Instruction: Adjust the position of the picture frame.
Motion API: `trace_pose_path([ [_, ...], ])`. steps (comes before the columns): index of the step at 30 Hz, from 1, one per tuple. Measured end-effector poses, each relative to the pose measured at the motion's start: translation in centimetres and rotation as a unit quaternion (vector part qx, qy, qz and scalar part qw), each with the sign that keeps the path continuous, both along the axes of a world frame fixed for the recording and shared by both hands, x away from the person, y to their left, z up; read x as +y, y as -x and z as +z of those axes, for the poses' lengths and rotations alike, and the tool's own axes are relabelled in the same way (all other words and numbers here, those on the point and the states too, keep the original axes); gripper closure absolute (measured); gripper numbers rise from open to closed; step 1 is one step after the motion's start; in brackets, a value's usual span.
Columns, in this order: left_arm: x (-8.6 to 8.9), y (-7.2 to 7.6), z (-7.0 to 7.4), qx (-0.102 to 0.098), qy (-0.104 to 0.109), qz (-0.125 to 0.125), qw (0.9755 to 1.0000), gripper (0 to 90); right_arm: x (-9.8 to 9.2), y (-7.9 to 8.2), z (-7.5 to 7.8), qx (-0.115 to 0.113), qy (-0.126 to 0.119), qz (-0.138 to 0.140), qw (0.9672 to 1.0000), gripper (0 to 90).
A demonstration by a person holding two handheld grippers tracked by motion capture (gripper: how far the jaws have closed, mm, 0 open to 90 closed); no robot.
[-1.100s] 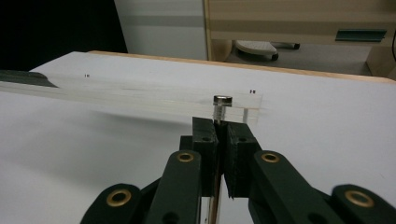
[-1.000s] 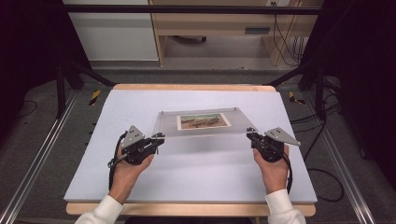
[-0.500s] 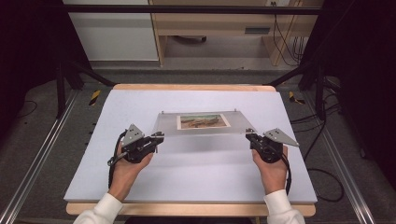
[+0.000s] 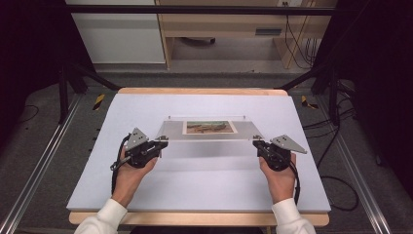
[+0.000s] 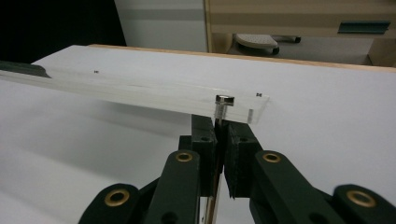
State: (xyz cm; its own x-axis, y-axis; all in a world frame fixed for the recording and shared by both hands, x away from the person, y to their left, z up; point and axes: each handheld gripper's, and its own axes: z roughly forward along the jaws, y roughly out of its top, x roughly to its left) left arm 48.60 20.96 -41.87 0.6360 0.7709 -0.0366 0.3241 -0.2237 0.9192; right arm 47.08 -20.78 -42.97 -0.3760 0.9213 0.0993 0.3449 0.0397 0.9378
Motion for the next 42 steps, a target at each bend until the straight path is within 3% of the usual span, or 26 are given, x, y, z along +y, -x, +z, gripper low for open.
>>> trace_pose_path([
  [15,0.2,0.1,-0.6,0.007,-0.003,0.003,1.0000,79.6,0.3,0.1,-0.2,0.004,0.001,0.004,1.0000,84.0],
  [20,0.1,0.3,-0.8,0.017,-0.013,-0.002,0.9998,79.6,0.2,0.3,-0.5,0.015,-0.001,0.004,0.9999,84.1],
  [30,0.0,0.7,-1.5,0.074,-0.028,0.001,0.9969,81.0,0.3,0.8,-1.3,0.046,0.013,0.005,0.9988,84.6],
  [36,0.0,0.8,-1.9,0.099,-0.031,0.000,0.9946,81.7,0.3,1.1,-1.8,0.060,0.013,0.005,0.9981,84.9],
  [42,0.1,0.8,-2.1,0.110,-0.037,-0.006,0.9932,82.0,0.3,1.3,-2.1,0.073,0.013,0.007,0.9972,85.0],
])
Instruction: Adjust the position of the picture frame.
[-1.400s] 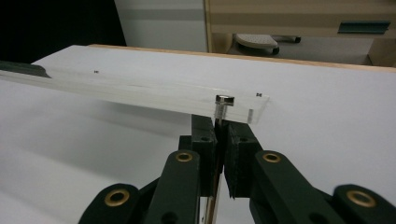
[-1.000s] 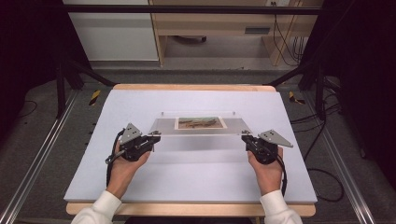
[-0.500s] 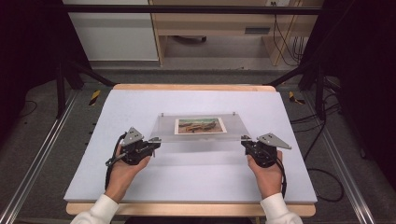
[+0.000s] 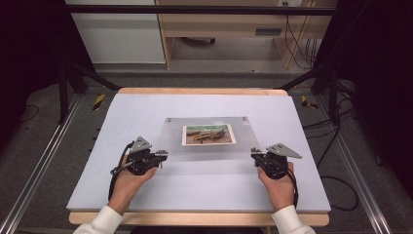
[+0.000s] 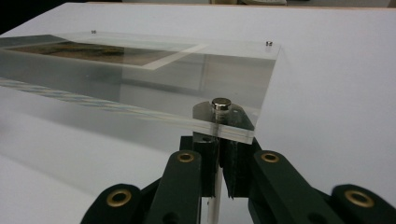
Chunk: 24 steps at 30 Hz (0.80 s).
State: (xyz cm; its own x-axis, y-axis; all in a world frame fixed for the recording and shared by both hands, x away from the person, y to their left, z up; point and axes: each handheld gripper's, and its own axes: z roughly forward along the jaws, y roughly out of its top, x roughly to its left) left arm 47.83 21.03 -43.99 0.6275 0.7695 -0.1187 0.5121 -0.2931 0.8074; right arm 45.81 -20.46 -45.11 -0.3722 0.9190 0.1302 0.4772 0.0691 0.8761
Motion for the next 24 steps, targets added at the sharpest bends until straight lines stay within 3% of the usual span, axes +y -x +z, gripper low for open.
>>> trace_pose_path([
  [12,0.03,0.09,-0.41,0.015,-0.019,-0.006,0.9997,81.7,0.09,0.32,-0.53,0.014,0.001,0.002,0.9999,84.1],
  [24,0.47,-0.25,-0.90,0.025,-0.023,0.002,0.9994,82.6,0.47,0.62,-1.03,0.030,0.010,0.015,0.9994,83.6],
])
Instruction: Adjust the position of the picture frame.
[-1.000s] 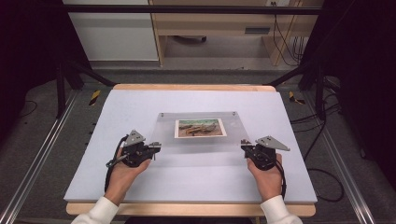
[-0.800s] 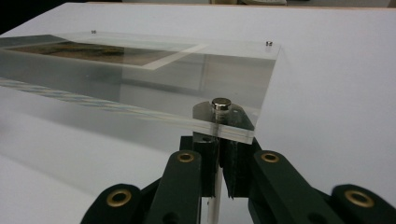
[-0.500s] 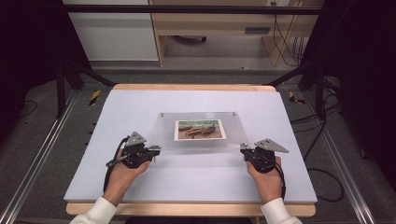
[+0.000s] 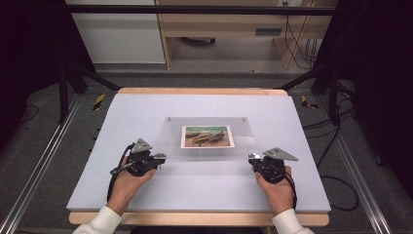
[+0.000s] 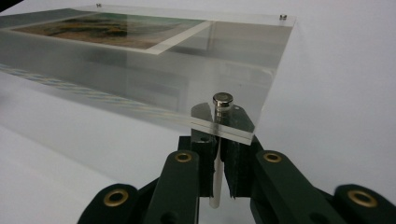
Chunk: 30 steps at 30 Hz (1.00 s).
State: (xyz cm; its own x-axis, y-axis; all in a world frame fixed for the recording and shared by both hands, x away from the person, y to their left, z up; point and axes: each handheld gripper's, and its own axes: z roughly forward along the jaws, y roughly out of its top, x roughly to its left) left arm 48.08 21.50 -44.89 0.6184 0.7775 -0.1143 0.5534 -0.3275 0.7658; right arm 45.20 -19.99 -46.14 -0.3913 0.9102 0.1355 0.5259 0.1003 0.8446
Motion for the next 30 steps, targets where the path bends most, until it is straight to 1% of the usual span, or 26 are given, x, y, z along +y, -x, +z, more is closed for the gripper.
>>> trace_pose_path([
  [3,0.11,-0.14,-0.24,0.005,-0.002,0.001,1.0000,82.8,0.16,0.06,-0.18,0.005,0.002,0.004,1.0000,83.6],
  [6,0.11,-0.24,-0.53,0.014,-0.011,-0.006,0.9998,83.0,0.15,0.02,-0.61,0.018,0.009,0.009,0.9998,83.4],
  [7,0.07,-0.25,-0.64,0.016,-0.015,-0.008,0.9997,83.0,0.15,0.02,-0.61,0.018,0.009,0.009,0.9998,83.4],
  [9,0.03,-0.27,-0.81,0.019,-0.021,-0.012,0.9995,82.8,0.15,0.05,-0.80,0.027,0.009,0.010,0.9995,83.1],
  [10,-0.43,0.43,-0.76,0.038,-0.012,0.046,0.9982,82.8,0.12,0.03,-0.87,0.029,0.013,0.011,0.9995,83.1],
  [13,-0.43,0.41,-0.83,0.041,-0.013,0.046,0.9980,83.0,0.14,0.01,-0.92,0.031,0.013,0.012,0.9994,83.0],
  [14,-0.53,0.46,-0.85,0.045,-0.007,0.051,0.9976,83.0,0.17,0.05,-0.90,0.033,0.012,0.012,0.9993,83.0],
  [15,-0.47,0.37,-0.81,0.041,-0.012,0.050,0.9978,83.0,0.17,0.04,-0.90,0.032,0.014,0.013,0.9993,83.2],
  [17,-0.44,0.26,-0.75,0.044,-0.012,0.049,0.9978,83.1,0.24,0.08,-0.89,0.034,0.013,0.014,0.9993,83.2],
  [18,-0.49,0.24,-0.77,0.047,-0.009,0.053,0.9974,83.1,0.27,0.08,-0.90,0.034,0.013,0.014,0.9992,83.3],
  [19,-0.44,0.16,-0.79,0.045,-0.011,0.052,0.9976,83.2,0.27,0.04,-0.92,0.032,0.015,0.016,0.9992,83.5],
  [23,-0.38,0.14,-0.89,0.043,-0.010,0.051,0.9978,83.1,0.26,0.00,-0.95,0.032,0.013,0.018,0.9992,83.6],
  [25,-0.31,0.19,-0.87,0.040,-0.014,0.048,0.9979,83.0,0.23,0.06,-0.93,0.034,0.011,0.018,0.9992,83.0],
  [28,-0.34,0.24,-0.89,0.039,-0.018,0.041,0.9982,81.0,0.24,0.10,-0.91,0.037,0.007,0.020,0.9991,79.8],
  [30,-0.35,0.29,-0.82,0.044,-0.019,0.036,0.9982,76.2,0.22,0.17,-0.89,0.039,0.004,0.025,0.9989,73.3],
])
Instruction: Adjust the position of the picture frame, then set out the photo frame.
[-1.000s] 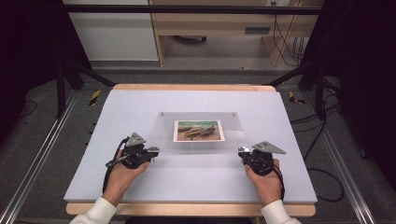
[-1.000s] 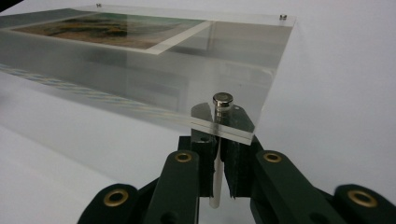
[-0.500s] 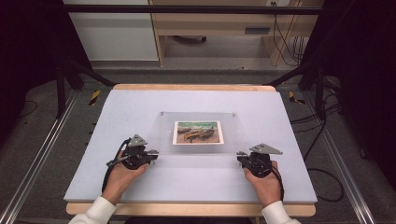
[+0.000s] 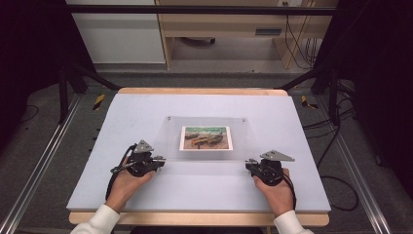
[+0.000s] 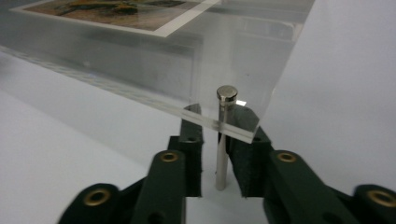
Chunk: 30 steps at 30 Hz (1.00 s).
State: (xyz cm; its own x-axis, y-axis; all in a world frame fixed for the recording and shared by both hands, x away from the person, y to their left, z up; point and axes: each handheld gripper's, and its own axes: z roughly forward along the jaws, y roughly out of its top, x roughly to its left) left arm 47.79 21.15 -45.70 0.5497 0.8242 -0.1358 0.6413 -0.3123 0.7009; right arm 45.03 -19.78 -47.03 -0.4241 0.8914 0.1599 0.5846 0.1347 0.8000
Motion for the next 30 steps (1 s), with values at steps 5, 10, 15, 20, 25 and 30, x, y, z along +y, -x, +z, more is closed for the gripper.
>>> trace_pose_path([
  [5,0.4,0.2,0.3,0.004,-0.008,0.007,0.9999,54.8,-0.2,0.3,0.1,0.008,-0.002,0.004,1.0000,48.7],
  [10,0.8,0.6,1.1,0.012,0.005,0.011,0.9999,36.6,-0.5,0.8,0.7,0.010,-0.010,0.012,0.9998,27.1],
  [15,0.8,0.8,1.7,0.018,0.008,0.008,0.9998,24.1,-0.7,1.0,1.0,0.018,-0.012,0.015,0.9997,17.8],
  [20,0.6,0.9,2.7,0.036,0.017,0.000,0.9992,15.9,-1.3,1.1,1.7,0.016,-0.018,0.023,0.9994,13.4],
  [25,1.3,-0.2,3.7,-0.016,-0.016,-0.092,0.9955,11.2,-1.7,1.2,2.9,0.007,-0.020,0.028,0.9994,13.0],
  [30,1.4,-0.6,4.6,-0.025,0.000,-0.088,0.9958,13.7,-2.0,0.7,3.8,0.000,-0.018,0.032,0.9993,19.8],
])
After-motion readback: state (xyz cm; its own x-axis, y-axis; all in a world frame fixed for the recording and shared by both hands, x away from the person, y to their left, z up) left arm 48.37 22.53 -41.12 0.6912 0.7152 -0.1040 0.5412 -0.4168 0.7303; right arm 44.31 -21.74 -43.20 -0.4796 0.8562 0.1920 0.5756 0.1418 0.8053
